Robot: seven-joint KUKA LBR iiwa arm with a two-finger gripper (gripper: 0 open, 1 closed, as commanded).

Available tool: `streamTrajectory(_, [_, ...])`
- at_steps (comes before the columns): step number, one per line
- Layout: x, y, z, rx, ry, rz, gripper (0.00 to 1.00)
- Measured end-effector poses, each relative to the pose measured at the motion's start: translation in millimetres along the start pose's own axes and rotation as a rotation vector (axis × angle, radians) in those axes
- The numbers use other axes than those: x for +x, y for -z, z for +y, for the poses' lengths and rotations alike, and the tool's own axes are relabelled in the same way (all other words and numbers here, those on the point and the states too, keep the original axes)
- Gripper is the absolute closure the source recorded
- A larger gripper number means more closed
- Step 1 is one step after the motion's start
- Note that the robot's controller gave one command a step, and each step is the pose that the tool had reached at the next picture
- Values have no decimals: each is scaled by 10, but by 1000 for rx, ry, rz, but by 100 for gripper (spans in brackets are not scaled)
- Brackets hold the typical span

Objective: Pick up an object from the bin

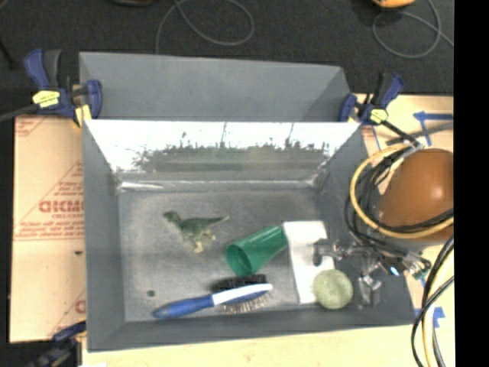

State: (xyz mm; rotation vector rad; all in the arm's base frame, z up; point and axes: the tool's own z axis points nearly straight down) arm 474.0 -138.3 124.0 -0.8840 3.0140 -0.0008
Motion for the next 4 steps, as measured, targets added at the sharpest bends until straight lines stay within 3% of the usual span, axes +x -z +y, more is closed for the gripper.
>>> streamTrajectory(1, [-10,-396,-69,5,-57,-6,0])
streamTrajectory(2, [-113,-513,110,6,526,-4,100])
streamTrajectory(4, [-115,-492,123,4,527,-4,100])
